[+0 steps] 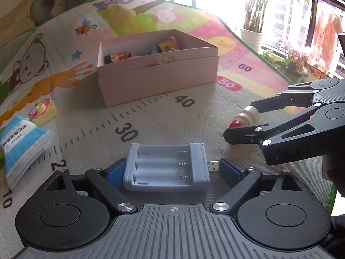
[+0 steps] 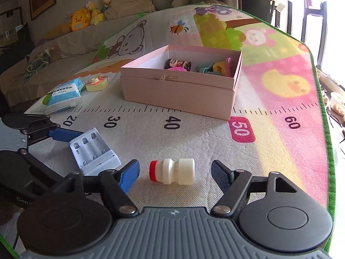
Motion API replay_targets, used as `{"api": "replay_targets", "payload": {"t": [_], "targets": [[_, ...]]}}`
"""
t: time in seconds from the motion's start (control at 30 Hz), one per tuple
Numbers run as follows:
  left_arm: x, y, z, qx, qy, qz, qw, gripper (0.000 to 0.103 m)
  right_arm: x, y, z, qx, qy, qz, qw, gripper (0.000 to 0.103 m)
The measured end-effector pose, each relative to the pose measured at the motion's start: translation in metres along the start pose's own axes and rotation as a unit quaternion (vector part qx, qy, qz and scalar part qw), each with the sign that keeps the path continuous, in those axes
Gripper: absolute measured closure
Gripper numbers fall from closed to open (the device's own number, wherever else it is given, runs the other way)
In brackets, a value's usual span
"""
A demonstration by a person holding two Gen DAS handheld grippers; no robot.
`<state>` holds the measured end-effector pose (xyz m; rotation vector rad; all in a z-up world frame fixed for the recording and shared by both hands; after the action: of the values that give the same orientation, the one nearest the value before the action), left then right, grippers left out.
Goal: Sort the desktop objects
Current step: 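Carry the charger and bottle over the pink box and open both grippers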
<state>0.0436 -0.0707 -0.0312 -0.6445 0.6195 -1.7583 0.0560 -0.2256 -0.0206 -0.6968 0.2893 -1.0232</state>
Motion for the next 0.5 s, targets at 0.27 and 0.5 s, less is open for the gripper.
{"api": "replay_targets", "payload": {"t": [0.27,0.5], "targets": [[-0.002,-0.034,0.011,0.027,0.018,0.004,0.9994,0.009,-0.006,-0.016,0.010,-0.009,-0.030,0.015,0.999,0.059],[0.004,-0.106,0.093,0.170,0.080,0.030,0.9818,0.009,0.013,-0.104,0.087,0.106,-0.054,0.033,0.992,0.059]]}}
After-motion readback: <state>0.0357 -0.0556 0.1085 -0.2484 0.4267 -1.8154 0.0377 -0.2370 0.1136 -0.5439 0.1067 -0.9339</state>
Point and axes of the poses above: each gripper's, at about its wrist camera, not at the fingertips, and y roughly the way its jaws point, x to its right, z to its top, the point moved 5 cm from there along y, roughly the way its jaws point, and after that the axes turned 12 degrees about -y, right-handed, at the moved point
